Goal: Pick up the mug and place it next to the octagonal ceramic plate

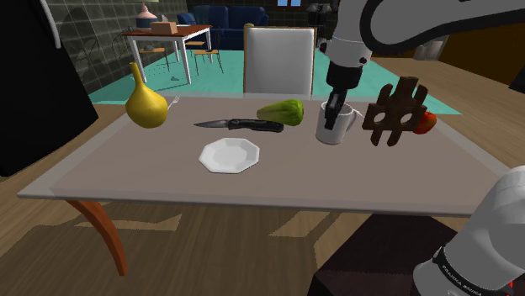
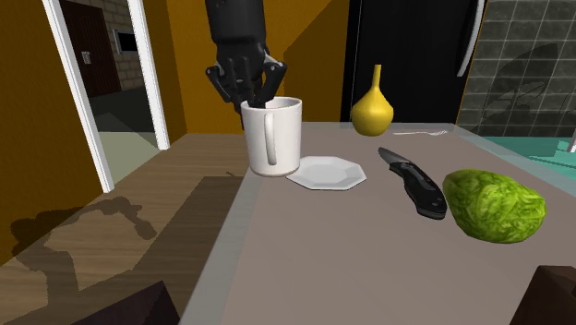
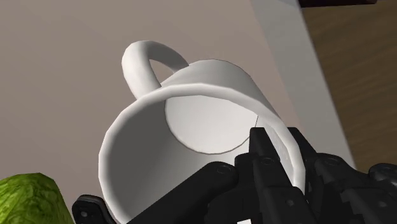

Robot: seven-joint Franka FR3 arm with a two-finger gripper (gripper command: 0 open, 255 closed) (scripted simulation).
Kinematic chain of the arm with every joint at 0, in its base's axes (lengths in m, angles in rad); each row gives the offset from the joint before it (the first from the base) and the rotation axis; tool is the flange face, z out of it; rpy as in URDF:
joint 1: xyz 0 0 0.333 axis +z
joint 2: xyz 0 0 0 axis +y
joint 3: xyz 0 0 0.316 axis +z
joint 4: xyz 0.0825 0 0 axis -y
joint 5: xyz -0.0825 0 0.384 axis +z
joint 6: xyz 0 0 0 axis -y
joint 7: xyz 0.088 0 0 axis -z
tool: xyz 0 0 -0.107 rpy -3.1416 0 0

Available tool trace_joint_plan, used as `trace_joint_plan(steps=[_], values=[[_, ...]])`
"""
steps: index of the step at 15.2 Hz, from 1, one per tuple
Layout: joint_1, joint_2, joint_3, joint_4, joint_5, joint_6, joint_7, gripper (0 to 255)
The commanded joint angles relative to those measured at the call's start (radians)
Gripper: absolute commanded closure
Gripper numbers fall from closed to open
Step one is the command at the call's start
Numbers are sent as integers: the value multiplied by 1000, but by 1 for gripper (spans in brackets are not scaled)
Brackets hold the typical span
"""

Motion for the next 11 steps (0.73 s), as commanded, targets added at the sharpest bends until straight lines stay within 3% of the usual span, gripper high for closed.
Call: trace_joint_plan(steps=[1, 11], values=[[6, 72, 30, 57, 3, 15, 37, 255], [36, 434, 152, 417, -56, 5, 219, 255]])
